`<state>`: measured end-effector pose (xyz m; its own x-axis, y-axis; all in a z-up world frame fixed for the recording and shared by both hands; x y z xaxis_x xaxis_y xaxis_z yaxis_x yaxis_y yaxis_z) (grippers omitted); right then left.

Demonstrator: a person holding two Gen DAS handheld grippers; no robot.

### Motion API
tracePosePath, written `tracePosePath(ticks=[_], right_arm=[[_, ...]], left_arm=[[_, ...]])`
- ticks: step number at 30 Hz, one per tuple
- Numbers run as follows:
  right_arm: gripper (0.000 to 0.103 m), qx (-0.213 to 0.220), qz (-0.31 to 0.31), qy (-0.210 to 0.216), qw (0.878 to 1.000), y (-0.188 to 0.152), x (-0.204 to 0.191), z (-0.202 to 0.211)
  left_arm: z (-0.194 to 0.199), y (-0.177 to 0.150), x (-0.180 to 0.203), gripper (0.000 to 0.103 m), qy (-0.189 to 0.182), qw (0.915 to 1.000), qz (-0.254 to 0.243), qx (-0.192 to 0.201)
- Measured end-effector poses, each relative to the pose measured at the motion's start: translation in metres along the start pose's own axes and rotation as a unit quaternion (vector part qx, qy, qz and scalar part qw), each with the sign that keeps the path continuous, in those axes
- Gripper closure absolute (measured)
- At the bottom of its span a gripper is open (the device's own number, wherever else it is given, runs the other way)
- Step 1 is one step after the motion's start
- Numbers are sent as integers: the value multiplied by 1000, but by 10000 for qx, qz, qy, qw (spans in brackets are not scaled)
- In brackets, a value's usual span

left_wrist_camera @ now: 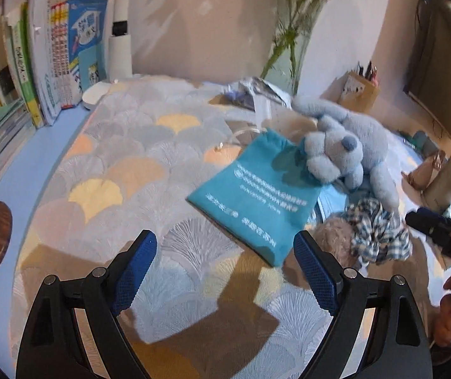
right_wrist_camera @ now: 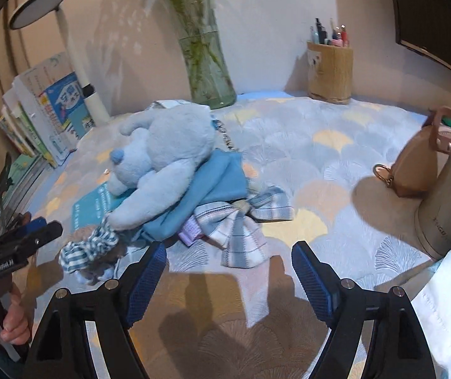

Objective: Organize soft objects
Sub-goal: 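Move both tools back to bed toward fuzzy ball and plaid items, then grasp brown fuzzy ball and blue plaid scrunchie with left tool while right grasps plaid bow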

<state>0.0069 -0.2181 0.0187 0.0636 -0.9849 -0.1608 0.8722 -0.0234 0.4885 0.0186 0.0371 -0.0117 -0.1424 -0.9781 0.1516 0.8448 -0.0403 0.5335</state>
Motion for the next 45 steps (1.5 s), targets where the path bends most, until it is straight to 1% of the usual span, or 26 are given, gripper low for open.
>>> tracePosePath(ticks=[4, 7, 10, 12, 15, 18, 20, 21, 23, 24, 25, 26, 27, 28, 29, 30, 32, 35, 38, 39, 40, 41, 42, 43, 44, 45], right_arm=[[22, -49, -128, -113, 9998, -1, 7, -2], [21, -200, -208, -123, 9995, -1, 10, -9], [21, -196, -329, -152, 9992, 1, 15, -8], [21, -205, -385, -161, 9989, 1, 18, -6], [21, -416, -344, -200, 9983, 3, 15, -11], [21, -526, -328, -169, 9979, 11, 8, -17], [22, -633, -299, -389, 9968, 18, 5, -25], [24, -692, -251, -502, 9960, 20, 3, -29], [39, -729, -131, -529, 9958, 21, -2, -35], [42, -708, -91, -505, 9962, 21, -4, -35], [50, -667, -57, -497, 9965, 21, -6, -33], [59, -631, 1, -517, 9967, 19, -8, -31], [61, -605, 85, -566, 9965, 17, -9, -28], [65, -599, 179, -672, 9958, 13, -10, -26], [71, -621, 241, -798, 9946, 10, -9, -25], [72, -657, 303, -913, 9932, 5, -6, -24], [73, -642, 314, -929, 9931, -1, -1, -20], [73, -666, 101, -911, 9936, -6, 11, -11], [73, -697, -49, -560, 9960, -11, 15, 0], [70, -753, -107, -390, 9963, -13, 15, 2], [58, -828, -232, -209, 9961, -15, 18, 3], [38, -878, -387, -64, 9954, -16, 22, 5], [32, -871, -569, 57, 9946, -17, 28, 8], [25, -804, -739, 144, 9939, -18, 34, 12], [25, -758, -852, 214, 9932, -18, 37, 16], [25, -737, -948, 292, 9923, -18, 40, 18]], left_arm=[[4, -1, 6, 15, -49, 9997, -173, 135], [7, -1, 5, 15, -187, 9996, -145, 165], [13, -1, 9, 15, -324, 9989, -258, 217], [19, -1, 20, 15, -413, 9979, -453, 186], [26, 3, 42, 15, -432, 9967, -652, 211], [21, 13, 59, 15, -489, 9957, -763, 169], [13, 14, 69, 15, -476, 9949, -884, 73], [9, 12, 75, 15, -537, 9937, -984, -12], [2, 6, 85, 16, -632, 9910, -1168, -173], [1, 2, 88, 16, -681, 9896, -1247, -219], [0, -2, 91, 16, -764, 9876, -1341, -275], [0, -9, 96, 16, -982, 9832, -1487, -385], [1, -14, 99, 15, -1172, 9791, -1592, -473], [2, -17, 100, 15, -1249, 9772, -1649, -484], [6, -20, 99, 15, -1248, 9762, -1721, -423], [9, -22, 99, 15, -1250, 9756, -1764, -388], [12, -21, 95, 15, -1159, 9772, -1750, -331], [7, -16, 96, 16, -873, 9788, -1822, -323], [-2, -16, 104, 15, -718, 9752, -2057, -384], [-5, -16, 104, 16, -665, 9752, -2071, -406], [-9, -15, 104, 17, -627, 9760, -2044, -427], [-13, -15, 103, 24, -641, 9772, -1969, -472], [-16, -16, 100, 37, -654, 9778, -1917, -530], [-19, -16, 98, 40, -601, 9791, -1856, -572], [-21, -16, 95, 46, -597, 9803, -1790, -579], [-18, -15, 93, 50, -677, 9812, -1727, -526]])
Point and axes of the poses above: each gripper's, at about its wrist camera, not at the fingertips, and z roughly against the way its jaws point, x to its right, y to its top, the point moved 6 cm from there along -z, roughly the way its jaws point, and after that the axes turned 10 degrees about -x, right-handed, at the moved point
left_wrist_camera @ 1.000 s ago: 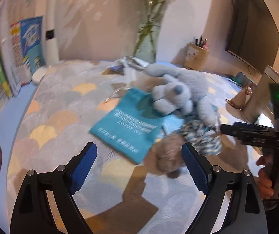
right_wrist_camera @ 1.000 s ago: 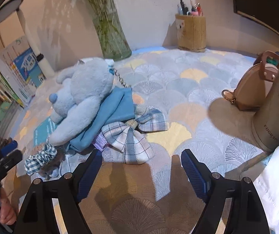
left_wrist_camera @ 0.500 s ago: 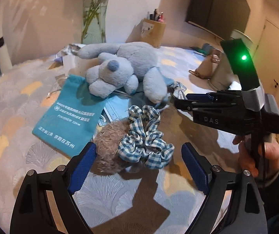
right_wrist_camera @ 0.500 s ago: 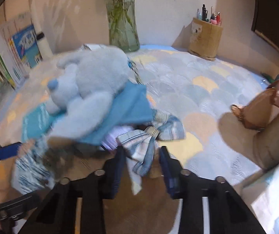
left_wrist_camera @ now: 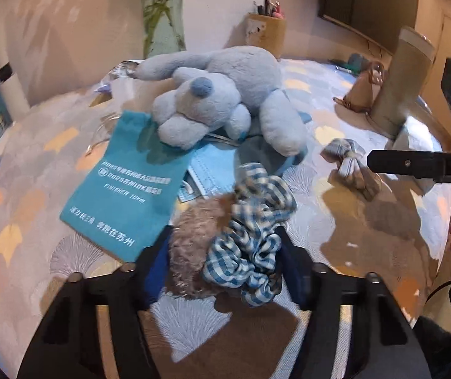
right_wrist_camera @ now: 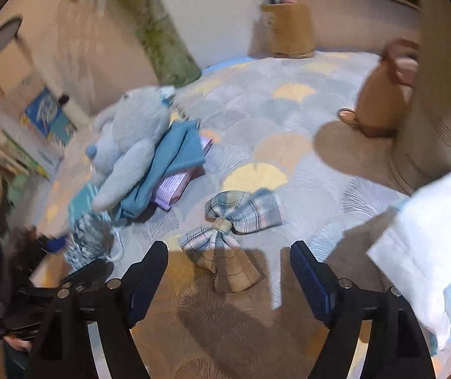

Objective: Organize soft objects
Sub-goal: 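Grasp brown fuzzy ball and blue plaid scrunchie with left tool while right grasps plaid bow, then carry ball, scrunchie and bow to glass plate and open both tools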

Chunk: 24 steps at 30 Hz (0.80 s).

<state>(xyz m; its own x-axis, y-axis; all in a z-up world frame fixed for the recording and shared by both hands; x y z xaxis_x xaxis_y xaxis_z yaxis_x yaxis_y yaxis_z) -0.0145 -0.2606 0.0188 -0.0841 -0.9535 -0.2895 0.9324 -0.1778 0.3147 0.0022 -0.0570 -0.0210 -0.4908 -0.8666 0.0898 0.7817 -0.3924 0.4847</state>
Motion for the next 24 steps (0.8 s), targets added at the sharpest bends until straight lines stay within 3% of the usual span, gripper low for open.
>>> tracePosePath(ticks=[3, 5, 9, 10, 11, 12, 13, 14, 16, 19, 24], right_arm=[[24, -7, -160, 178, 9997, 6, 1, -2], [24, -111, -130, 49, 9998, 7, -5, -13], [23, -5, 242, -876, 9959, 7, -23, -27], [28, 21, 299, -1116, 9933, 7, -26, -29], [42, 97, 389, -1537, 9873, 5, -29, -31], [50, 196, 504, -1660, 9846, 4, -33, -29], [70, 253, 658, -1584, 9849, 3, -40, -28], [74, 272, 760, -1587, 9840, 1, -45, -27], [74, 268, 877, -1602, 9828, -3, -50, -26], [74, 170, 801, -1163, 9898, -9, -51, -20], [74, 116, 657, -718, 9952, -12, -48, 7]], left_arm=[[7, -1, -2, 51, -128, 9997, 114, 194], [11, -1, -5, 51, -149, 9993, 180, 289], [15, -4, -13, 51, -324, 9981, 332, 394], [16, -4, -14, 52, -341, 9980, 359, 405], [16, -3, -15, 52, -331, 9978, 389, 422], [15, -2, -15, 51, -290, 9977, 409, 449], [15, -2, -15, 51, -258, 9977, 417, 465], [15, -2, -14, 51, -209, 9978, 419, 474], [15, -2, -14, 51, -133, 9980, 418, 463], [21, -1, -9, 51, 75, 9983, 382, 426], [57, 16, 15, 51, -53, 9962, 180, 855]])
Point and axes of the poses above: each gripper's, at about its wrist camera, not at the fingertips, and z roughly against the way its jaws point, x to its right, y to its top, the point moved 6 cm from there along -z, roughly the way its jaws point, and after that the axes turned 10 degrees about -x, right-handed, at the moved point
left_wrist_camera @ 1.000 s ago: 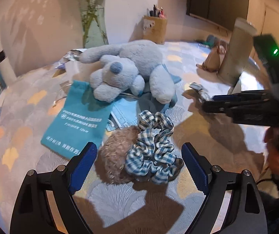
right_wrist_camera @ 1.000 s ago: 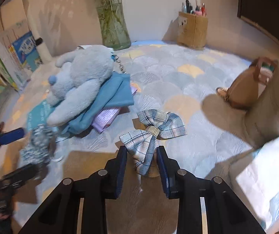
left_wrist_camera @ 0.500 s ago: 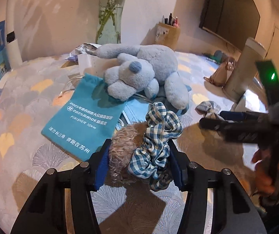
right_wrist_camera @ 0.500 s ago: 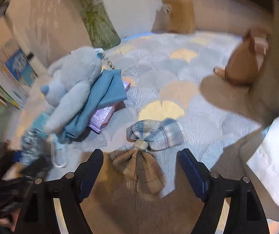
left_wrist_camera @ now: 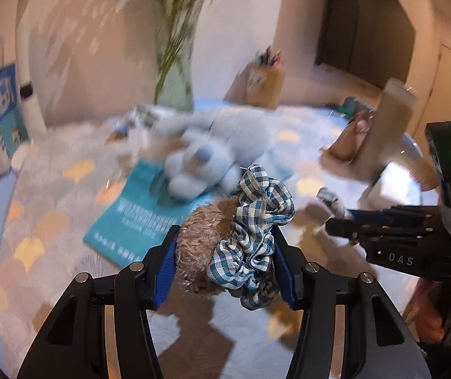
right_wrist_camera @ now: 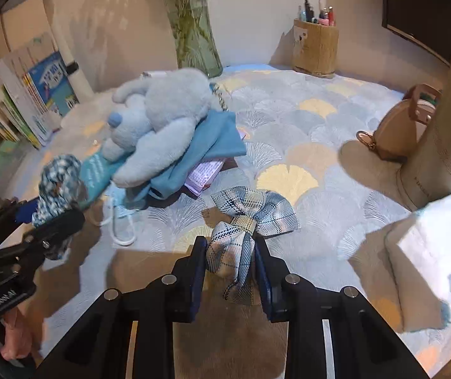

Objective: Organize soft objects
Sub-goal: 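Carry ball, scrunchie and bow to glass plate and open both tools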

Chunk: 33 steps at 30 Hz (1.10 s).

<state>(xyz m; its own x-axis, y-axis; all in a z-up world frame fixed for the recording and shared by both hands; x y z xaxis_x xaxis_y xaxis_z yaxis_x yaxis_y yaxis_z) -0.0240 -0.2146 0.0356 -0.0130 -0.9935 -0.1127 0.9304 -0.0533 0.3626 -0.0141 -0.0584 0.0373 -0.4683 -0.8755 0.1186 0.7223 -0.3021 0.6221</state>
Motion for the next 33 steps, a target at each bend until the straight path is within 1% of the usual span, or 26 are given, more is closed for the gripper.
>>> tracePosePath(ticks=[1, 3, 7, 12, 16, 19, 21, 22, 23, 25, 28, 29, 33], right_arm=[[74, 55, -67, 149, 9999, 2, 3, 7], [74, 183, -137, 309, 9993, 3, 6, 20], [74, 524, -196, 333, 9979, 5, 16, 50], [74, 776, -398, 293, 9958, 2, 39, 79], [74, 927, -748, 138, 9928, -7, 78, 100], [74, 967, -1069, 66, 9895, -16, 113, 111], [74, 1006, -1282, 29, 9866, -22, 135, 119], [74, 1054, -1400, 4, 9845, -26, 150, 124], [74, 1102, -1500, -31, 9825, -29, 160, 129], [74, 1253, -1730, -140, 9768, -37, 186, 142], [74, 1420, -2010, -301, 9688, -46, 220, 155], [74, 1493, -2086, -291, 9661, -48, 230, 157], [74, 1612, -2420, -374, 9561, -51, 274, 168]], left_arm=[[4, 3, 5, 51, -39, 10000, -40, 50], [11, 8, 18, 51, -157, 9997, -128, 123], [19, 21, 45, 51, -278, 9987, -374, 207], [26, 41, 92, 51, -407, 9952, -802, 390], [24, 52, 132, 51, -500, 9904, -1210, 439], [19, 59, 163, 51, -644, 9866, -1437, 423], [16, 64, 189, 51, -763, 9826, -1635, 433], [15, 65, 200, 51, -781, 9805, -1746, 447], [14, 67, 216, 51, -788, 9763, -1954, 492], [9, 69, 241, 51, -888, 9699, -2215, 479], [1, 77, 275, 51, -971, 9634, -2455, 459], [-3, 82, 290, 51, -1031, 9606, -2539, 457], [-12, 98, 332, 51, -1094, 9555, -2682, 566]])
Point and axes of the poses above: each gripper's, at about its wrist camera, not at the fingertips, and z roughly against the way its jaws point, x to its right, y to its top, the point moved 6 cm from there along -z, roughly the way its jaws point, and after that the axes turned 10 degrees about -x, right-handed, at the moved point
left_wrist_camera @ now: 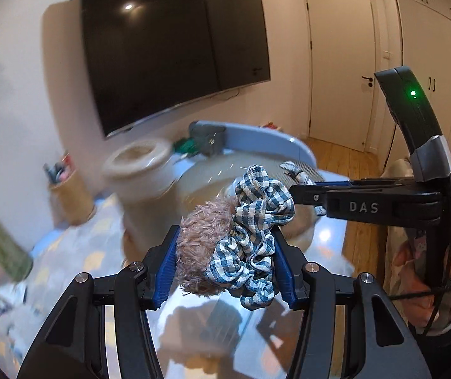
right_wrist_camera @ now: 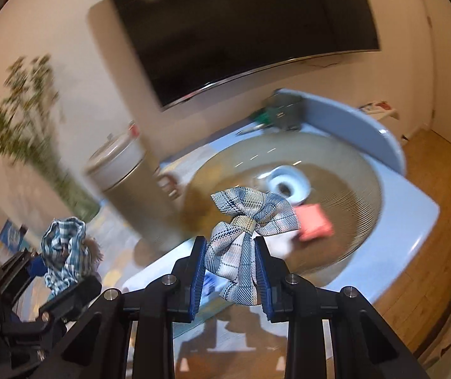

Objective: Organize soft objects
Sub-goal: 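Carry ball, scrunchie and bow to glass plate and open both tools, then move both tools back over the bed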

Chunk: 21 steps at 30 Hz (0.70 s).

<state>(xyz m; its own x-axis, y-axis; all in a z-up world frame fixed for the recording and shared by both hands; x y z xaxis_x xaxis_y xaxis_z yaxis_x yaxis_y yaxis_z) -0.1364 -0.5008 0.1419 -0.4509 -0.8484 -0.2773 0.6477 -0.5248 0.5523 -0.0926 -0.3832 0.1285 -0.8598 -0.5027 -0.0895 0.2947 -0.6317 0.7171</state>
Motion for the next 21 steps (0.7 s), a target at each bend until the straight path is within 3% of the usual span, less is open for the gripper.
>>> tracePosePath(ticks=[10, 12, 13, 14, 16, 21], right_arm=[[74, -47, -690, -50, 9976, 61, 72, -21], [72, -112, -835, 57, 9964, 69, 82, -32], [68, -176, -913, 82, 9956, 72, 88, -37], [59, -236, -963, 110, 9950, 75, 93, -42], [45, -315, -1018, 188, 9941, 79, 100, -48], [44, -217, -994, 82, 9948, 79, 105, -42]], left_arm=[[-56, 58, 21, 51, -305, 9993, 180, 124], [-68, 65, 21, 43, -300, 9993, 208, 124], [-72, 67, 22, 38, -251, 9994, 168, 141], [-74, 68, 26, 26, -234, 9995, 96, 175], [-74, 69, 30, 23, -262, 9992, 63, 283], [-73, 66, 37, 23, -449, 9987, -11, 235]])
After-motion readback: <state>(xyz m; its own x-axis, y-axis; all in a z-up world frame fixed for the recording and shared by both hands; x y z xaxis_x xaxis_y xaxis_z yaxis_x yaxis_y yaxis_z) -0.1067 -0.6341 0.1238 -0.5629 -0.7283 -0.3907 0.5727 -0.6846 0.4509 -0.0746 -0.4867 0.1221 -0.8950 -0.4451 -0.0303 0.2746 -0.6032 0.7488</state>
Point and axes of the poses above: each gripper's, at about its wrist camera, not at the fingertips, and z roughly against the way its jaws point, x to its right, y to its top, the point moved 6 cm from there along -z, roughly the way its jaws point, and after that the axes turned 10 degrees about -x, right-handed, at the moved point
